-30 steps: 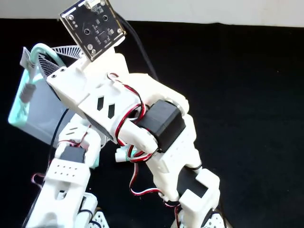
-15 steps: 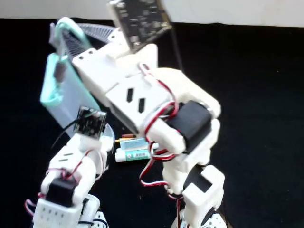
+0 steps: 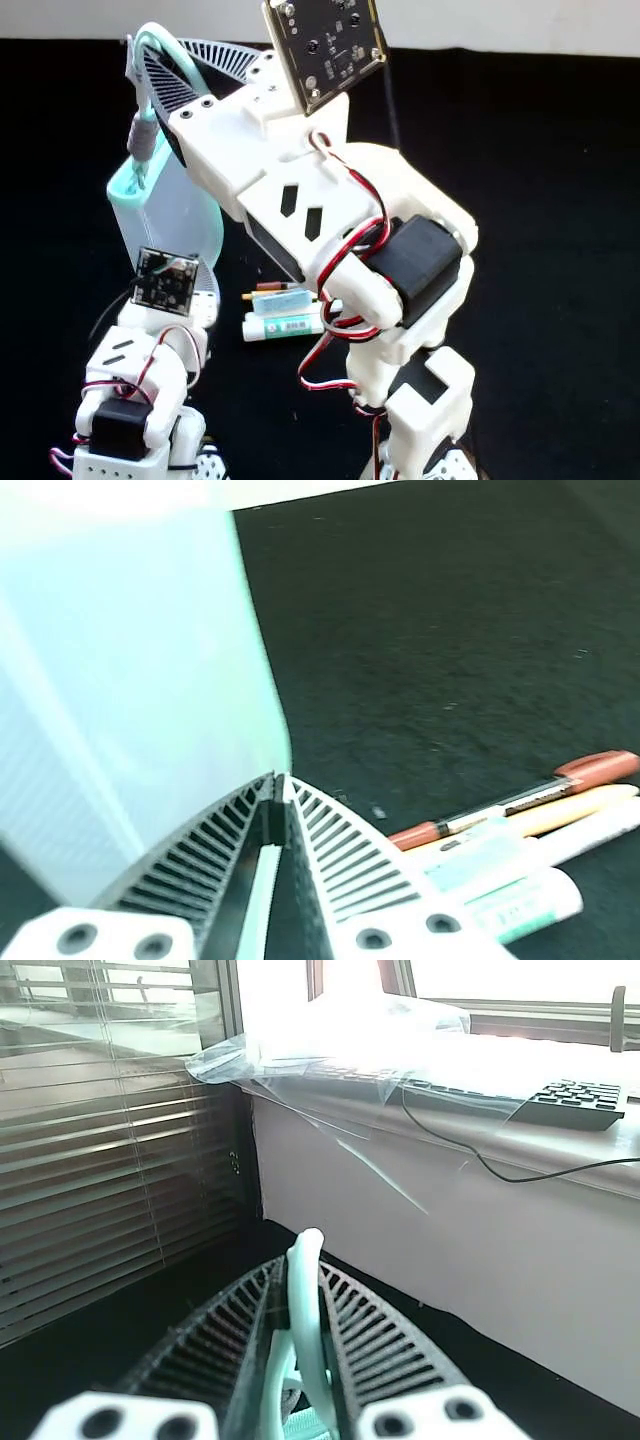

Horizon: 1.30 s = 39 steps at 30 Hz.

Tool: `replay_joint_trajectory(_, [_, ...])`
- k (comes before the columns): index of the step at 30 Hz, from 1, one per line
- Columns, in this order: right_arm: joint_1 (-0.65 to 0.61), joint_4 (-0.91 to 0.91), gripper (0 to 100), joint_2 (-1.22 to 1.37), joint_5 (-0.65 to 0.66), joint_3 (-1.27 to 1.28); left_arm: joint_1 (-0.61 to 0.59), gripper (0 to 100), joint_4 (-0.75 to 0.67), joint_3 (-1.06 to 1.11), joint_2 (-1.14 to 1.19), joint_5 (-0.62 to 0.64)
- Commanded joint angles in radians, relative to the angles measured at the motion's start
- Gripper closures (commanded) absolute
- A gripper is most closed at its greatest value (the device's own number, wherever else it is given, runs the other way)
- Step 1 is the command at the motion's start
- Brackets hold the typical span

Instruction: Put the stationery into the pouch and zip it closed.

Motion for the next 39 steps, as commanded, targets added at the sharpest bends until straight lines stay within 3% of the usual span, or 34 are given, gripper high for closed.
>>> replay_joint_trajectory(1, [0.015,0.031,99.3,-0.007,-0.006,-0.027,-0.053,99,0.006,-0.013,-0.007,-0.011])
replay_joint_trajectory(12, [0.019,0.051,99.3,-0.010,-0.005,-0.033,-0.082,99,0.008,-0.010,-0.007,-0.011])
replay_joint_trajectory(23, [0.125,0.025,99.3,-0.010,-0.005,-0.102,-0.082,99,0.009,-0.005,-0.007,-0.011])
replay_joint_trajectory(32, [0.117,0.051,99.3,-0.004,-0.012,-0.099,-0.082,99,0.008,-0.004,-0.007,-0.011])
replay_joint_trajectory(39, [0.041,0.053,99.3,-0.001,-0.012,-0.097,-0.082,99,0.003,-0.008,-0.007,-0.011])
